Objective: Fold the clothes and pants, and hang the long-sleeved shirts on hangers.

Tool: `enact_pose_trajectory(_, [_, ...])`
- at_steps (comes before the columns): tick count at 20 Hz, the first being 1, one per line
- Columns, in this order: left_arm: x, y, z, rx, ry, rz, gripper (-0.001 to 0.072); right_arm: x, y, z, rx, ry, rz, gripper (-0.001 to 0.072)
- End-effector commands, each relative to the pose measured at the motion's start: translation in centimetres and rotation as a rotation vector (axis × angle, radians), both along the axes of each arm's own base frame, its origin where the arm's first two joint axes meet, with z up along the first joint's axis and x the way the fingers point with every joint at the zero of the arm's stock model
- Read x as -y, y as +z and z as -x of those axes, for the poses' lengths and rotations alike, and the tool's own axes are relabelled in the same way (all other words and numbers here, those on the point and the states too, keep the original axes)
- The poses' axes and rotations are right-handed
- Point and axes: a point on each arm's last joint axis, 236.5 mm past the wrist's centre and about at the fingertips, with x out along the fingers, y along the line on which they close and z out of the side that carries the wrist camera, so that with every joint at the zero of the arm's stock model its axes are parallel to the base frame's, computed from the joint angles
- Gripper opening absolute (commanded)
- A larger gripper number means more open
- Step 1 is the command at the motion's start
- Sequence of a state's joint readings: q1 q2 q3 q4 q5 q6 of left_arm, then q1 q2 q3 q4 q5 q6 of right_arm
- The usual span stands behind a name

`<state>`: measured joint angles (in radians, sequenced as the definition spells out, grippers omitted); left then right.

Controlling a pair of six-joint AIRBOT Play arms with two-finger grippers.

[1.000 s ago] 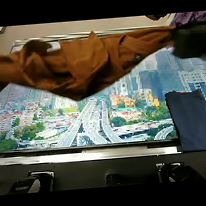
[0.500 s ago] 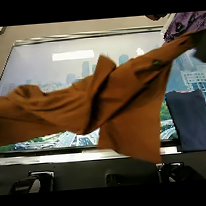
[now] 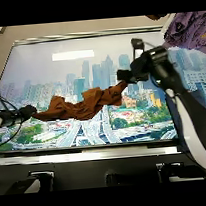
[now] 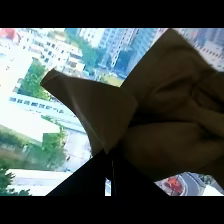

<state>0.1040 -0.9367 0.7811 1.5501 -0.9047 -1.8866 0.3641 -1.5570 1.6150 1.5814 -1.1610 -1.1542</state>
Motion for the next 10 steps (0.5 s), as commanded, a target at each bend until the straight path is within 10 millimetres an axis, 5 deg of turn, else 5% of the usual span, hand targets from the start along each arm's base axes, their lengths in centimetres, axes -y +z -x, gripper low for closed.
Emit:
enact_pose_trajectory(1, [0.3, -6.5, -0.5, -0.101, 0.009, 0.030, 0.0014, -2.1, -7.2, -3.2, -0.043, -0.084, -0.065, 0.0029])
enact_pose_trajectory(5, [0.2, -7.8, -0.4, -0.132, 0.010, 0.033, 0.0014, -3.0, -5.4, -4.9, 0.012, -0.144, -0.177, 0.0030])
enact_pose_trajectory(8, [0.3, -7.8, -0.3, -0.136, 0.010, 0.033, 0.0015, 0.6, -3.1, -5.6, -0.013, -0.228, -0.243, 0.0053])
enact_pose_trajectory(10, [0.3, -7.9, -0.1, -0.144, 0.009, 0.034, 0.0014, 4.4, -2.3, -5.4, -0.057, -0.249, -0.284, 0.0313])
